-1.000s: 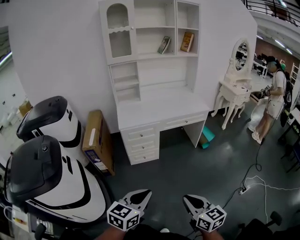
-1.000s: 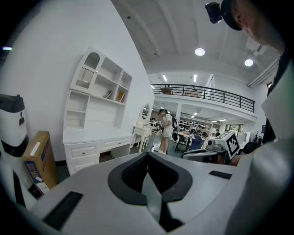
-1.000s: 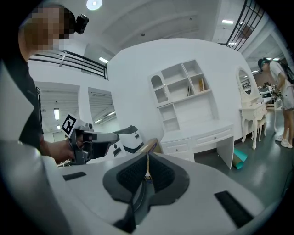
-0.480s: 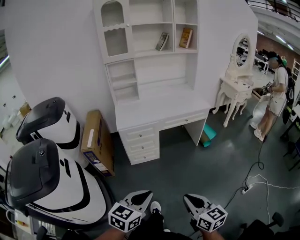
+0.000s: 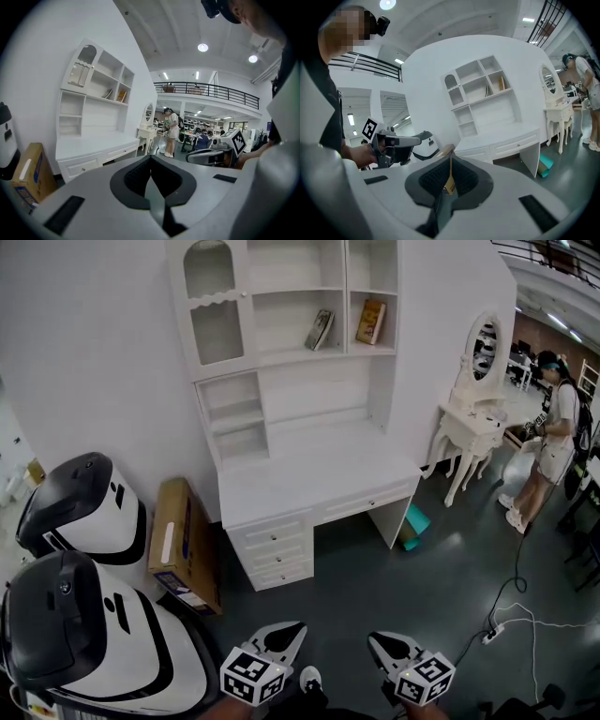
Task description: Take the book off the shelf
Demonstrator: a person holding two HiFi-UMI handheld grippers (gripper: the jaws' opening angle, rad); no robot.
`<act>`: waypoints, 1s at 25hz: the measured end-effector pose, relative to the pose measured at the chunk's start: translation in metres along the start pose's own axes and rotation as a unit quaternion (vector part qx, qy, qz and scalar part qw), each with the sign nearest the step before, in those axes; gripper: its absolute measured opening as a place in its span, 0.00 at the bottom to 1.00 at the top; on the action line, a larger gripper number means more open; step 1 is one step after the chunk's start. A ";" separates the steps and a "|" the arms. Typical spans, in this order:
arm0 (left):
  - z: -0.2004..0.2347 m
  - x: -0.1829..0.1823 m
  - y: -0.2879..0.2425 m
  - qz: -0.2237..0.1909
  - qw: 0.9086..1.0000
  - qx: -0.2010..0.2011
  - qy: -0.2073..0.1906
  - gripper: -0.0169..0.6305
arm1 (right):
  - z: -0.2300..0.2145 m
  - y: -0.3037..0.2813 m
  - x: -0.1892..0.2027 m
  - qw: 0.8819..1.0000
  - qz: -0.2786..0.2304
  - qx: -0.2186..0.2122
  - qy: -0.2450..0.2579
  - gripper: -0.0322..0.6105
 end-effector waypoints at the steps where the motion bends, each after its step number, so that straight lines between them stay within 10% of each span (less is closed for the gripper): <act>1: 0.013 -0.003 -0.007 -0.001 1.000 -0.001 0.001 0.04 | -0.004 -0.011 -0.007 1.000 0.001 0.001 0.000 0.10; 11: 0.139 -0.035 -0.047 -0.030 0.999 -0.024 -0.004 0.04 | -0.030 -0.107 -0.074 1.000 -0.003 0.002 0.015 0.10; 25: 0.188 -0.032 -0.103 -0.017 1.000 -0.008 0.004 0.04 | -0.069 -0.180 -0.107 1.000 0.001 -0.004 0.007 0.10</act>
Point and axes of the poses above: the fingertips, and each gripper's own axes: y backward along the fingers, z to its left, x out of its underside, the point moved 2 cm from there along y, backward along the fingers, and after that the axes turned 14 degrees about -y, right-handed, at the moved point
